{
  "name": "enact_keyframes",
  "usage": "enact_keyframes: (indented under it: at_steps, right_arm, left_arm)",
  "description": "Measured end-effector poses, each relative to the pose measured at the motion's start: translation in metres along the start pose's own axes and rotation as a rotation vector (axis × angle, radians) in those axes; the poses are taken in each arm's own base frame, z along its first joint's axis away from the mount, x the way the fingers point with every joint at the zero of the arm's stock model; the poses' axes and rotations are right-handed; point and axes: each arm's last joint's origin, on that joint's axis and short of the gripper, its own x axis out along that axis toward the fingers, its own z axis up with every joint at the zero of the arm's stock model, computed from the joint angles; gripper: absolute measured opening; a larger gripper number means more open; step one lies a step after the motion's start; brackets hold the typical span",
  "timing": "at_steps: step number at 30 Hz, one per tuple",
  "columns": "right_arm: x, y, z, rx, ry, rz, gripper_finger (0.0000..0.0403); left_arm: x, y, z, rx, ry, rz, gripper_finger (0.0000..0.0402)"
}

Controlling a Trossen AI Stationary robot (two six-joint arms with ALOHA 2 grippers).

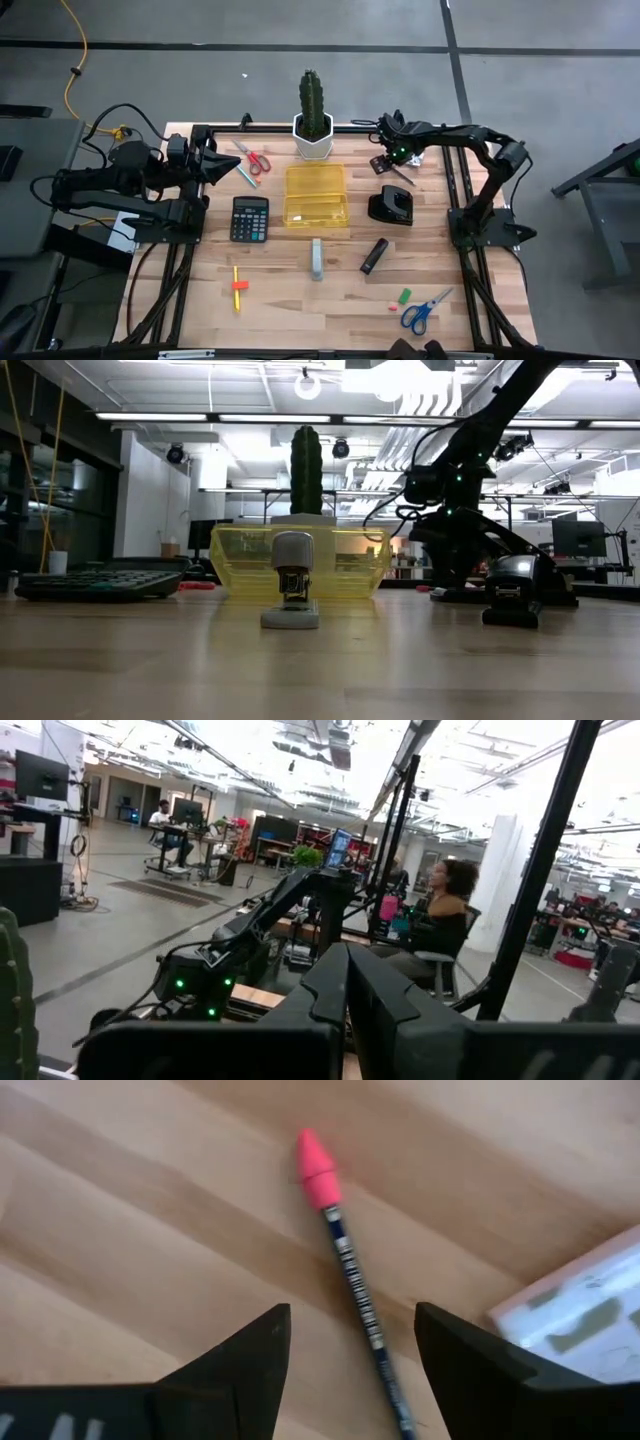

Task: Pick & place school supplies into a supply box
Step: Put the black pencil into the yellow supply box

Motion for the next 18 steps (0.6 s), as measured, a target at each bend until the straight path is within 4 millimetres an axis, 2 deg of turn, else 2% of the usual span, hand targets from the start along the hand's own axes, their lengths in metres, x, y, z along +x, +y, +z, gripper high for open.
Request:
enact_keyframes:
  at_steps: [5, 8, 14, 18]
  right_arm:
    - [0.007, 0.007, -0.002, -0.026, 0.012, -0.029, 0.0204]
    - [0.011, 0.009, -0.003, -0.034, 0.015, -0.056, 0.0183]
    - [0.010, 0.009, -0.003, -0.040, 0.008, -0.069, 0.0092]
    - [0.001, 0.007, -0.005, -0.075, -0.008, -0.090, 0.0018]
  left_arm:
    - [0.000, 0.001, 0.000, 0.000, -0.003, 0.017, 0.0000]
    - [0.000, 0.001, 0.000, -0.001, -0.003, 0.017, 0.0000]
    - [0.000, 0.001, 0.000, 0.000, -0.003, 0.016, 0.0000]
    - [0.000, 0.001, 0.000, 0.000, -0.003, 0.016, 0.0000]
